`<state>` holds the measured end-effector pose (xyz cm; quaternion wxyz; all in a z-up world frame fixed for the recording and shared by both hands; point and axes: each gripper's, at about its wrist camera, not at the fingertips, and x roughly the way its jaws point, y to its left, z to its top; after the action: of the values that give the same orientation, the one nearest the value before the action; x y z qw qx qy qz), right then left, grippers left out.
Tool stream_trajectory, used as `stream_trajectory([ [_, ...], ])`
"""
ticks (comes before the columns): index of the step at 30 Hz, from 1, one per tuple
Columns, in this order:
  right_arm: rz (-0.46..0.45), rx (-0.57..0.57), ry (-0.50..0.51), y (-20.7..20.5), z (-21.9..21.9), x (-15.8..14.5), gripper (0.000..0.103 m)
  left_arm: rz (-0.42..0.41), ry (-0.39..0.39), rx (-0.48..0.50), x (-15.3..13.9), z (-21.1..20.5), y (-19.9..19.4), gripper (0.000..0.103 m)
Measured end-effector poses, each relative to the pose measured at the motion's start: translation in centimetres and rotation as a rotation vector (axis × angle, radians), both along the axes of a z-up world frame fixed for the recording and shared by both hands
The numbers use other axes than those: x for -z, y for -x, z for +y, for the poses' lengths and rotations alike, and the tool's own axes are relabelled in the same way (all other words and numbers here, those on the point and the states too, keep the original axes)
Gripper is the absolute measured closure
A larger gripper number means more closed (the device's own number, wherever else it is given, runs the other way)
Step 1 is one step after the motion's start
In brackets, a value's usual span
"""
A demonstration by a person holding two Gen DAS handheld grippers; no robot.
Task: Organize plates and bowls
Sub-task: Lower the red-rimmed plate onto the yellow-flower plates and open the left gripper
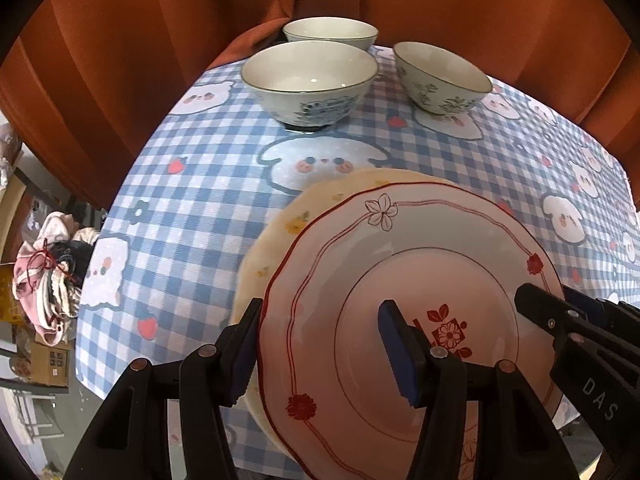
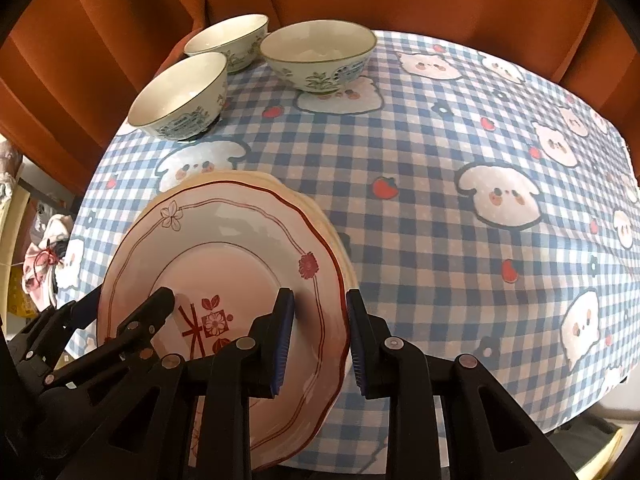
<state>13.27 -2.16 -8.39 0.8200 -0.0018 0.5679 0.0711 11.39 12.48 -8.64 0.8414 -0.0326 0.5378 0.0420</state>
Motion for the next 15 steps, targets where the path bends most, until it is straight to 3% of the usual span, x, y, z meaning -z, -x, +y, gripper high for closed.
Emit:
stream_trajectory([
  [8, 0.007, -0.01, 0.029, -0.3, 1.2, 0.9, 0.073, -0.018, -0.092, 0.001, 0.5, -0.5, -0.1, 0.045],
  [15, -0.009, -0.025, 0.104, -0.1, 2.1, 1.0, 0.072, -0.029, -0.114, 0.005, 0.7, -1.0, -0.1, 0.044],
])
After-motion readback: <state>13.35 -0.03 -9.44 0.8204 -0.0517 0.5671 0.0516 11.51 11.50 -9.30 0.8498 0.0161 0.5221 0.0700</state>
